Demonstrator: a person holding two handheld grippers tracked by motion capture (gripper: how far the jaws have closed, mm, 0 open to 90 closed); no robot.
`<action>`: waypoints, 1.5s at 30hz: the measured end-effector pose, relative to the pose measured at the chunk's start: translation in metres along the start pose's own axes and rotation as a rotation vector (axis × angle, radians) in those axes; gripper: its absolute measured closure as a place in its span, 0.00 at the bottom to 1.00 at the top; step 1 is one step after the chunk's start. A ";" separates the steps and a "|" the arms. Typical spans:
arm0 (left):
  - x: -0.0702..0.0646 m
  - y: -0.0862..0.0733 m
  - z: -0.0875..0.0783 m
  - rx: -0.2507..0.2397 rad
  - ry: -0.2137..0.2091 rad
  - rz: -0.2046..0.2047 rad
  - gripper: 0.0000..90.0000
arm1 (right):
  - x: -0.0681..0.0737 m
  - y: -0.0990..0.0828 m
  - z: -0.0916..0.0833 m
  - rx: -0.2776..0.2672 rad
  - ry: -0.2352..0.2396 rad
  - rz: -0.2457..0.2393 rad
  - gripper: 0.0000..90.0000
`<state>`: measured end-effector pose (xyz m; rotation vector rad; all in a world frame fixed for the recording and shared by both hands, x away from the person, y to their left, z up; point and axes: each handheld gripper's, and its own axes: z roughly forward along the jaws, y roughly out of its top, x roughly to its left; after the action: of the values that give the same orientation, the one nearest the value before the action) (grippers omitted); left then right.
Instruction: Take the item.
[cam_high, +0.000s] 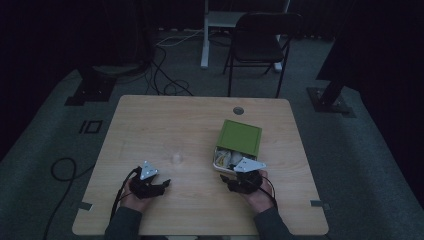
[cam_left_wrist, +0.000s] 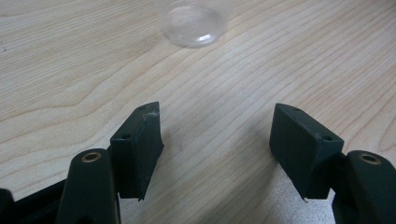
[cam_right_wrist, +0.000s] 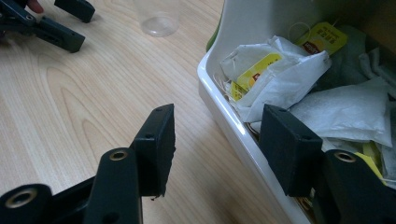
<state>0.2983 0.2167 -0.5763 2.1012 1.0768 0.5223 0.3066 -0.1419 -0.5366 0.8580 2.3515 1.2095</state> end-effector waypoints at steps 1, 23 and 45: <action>0.000 0.000 0.000 0.000 0.000 0.000 0.39 | 0.001 0.000 -0.001 0.000 0.002 0.001 0.51; 0.000 0.000 0.000 0.000 0.000 0.000 0.39 | 0.014 -0.006 -0.008 0.032 0.078 0.009 0.58; 0.000 0.000 0.000 0.001 0.000 0.000 0.39 | 0.009 0.016 -0.008 -0.024 -0.028 0.086 0.63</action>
<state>0.2984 0.2166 -0.5762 2.1020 1.0768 0.5223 0.3009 -0.1340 -0.5192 0.9709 2.2948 1.2484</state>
